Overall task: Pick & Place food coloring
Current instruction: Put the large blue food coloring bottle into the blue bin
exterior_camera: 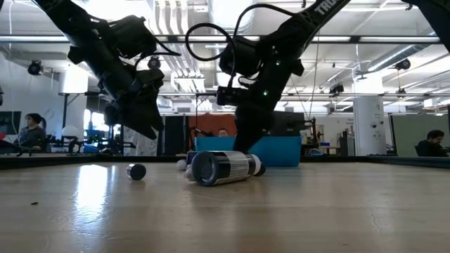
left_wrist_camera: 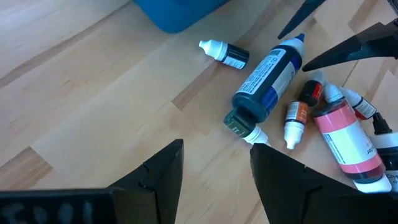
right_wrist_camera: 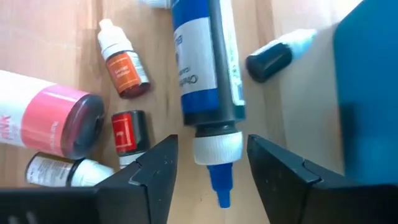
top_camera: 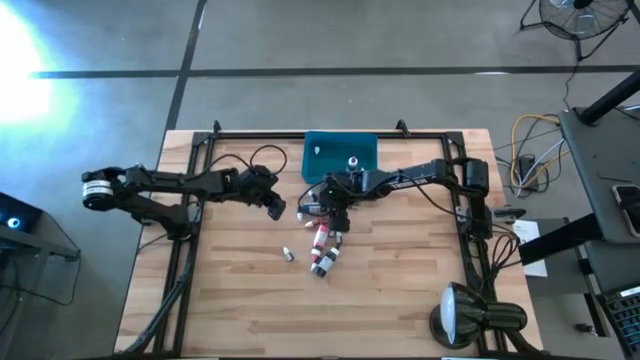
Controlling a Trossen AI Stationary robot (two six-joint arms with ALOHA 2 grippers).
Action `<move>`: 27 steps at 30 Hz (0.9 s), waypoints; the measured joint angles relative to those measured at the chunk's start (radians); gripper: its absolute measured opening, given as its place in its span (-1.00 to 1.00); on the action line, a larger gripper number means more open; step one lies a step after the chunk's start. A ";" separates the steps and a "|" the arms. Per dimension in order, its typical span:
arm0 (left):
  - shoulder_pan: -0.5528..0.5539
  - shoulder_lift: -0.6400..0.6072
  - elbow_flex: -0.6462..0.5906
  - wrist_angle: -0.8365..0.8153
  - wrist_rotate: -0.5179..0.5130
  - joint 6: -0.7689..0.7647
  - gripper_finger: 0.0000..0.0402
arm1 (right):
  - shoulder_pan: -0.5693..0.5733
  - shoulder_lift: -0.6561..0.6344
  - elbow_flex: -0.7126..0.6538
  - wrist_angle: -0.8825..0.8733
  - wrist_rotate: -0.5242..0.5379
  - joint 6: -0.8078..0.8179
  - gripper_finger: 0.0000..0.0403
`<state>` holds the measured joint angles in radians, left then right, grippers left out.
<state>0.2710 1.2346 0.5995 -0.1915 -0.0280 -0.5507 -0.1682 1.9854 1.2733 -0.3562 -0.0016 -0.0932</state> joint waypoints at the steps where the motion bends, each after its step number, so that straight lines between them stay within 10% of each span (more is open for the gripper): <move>1: 0.000 0.000 0.000 0.000 0.000 0.000 -0.19 | -0.002 0.000 -0.003 -0.001 -0.006 0.001 -0.12; 19: -0.001 0.000 -0.024 -0.001 0.000 -0.004 -0.19 | -0.003 0.024 -0.001 0.043 -0.037 0.011 -0.19; 27: -0.001 0.000 -0.035 0.002 0.001 -0.011 -0.19 | -0.002 0.023 0.070 -0.164 -0.029 0.012 -0.53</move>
<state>0.2703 1.2343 0.5647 -0.1899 -0.0273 -0.5613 -0.1706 2.0079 1.3433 -0.5197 -0.0301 -0.0816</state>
